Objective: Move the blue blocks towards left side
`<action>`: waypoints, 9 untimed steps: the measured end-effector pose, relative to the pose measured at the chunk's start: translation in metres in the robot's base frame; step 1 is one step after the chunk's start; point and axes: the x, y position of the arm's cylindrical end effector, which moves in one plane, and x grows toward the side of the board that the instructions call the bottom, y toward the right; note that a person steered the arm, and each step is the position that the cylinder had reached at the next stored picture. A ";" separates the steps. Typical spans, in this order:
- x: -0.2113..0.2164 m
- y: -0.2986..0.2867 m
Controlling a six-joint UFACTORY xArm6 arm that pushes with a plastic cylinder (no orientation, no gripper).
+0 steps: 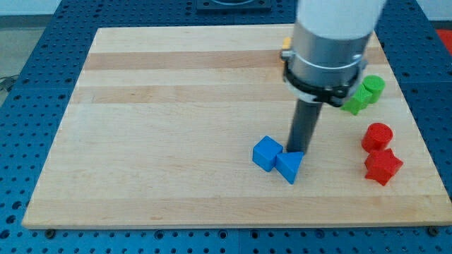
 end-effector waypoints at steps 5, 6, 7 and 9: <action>-0.049 0.036; -0.045 0.037; -0.019 0.037; -0.001 0.037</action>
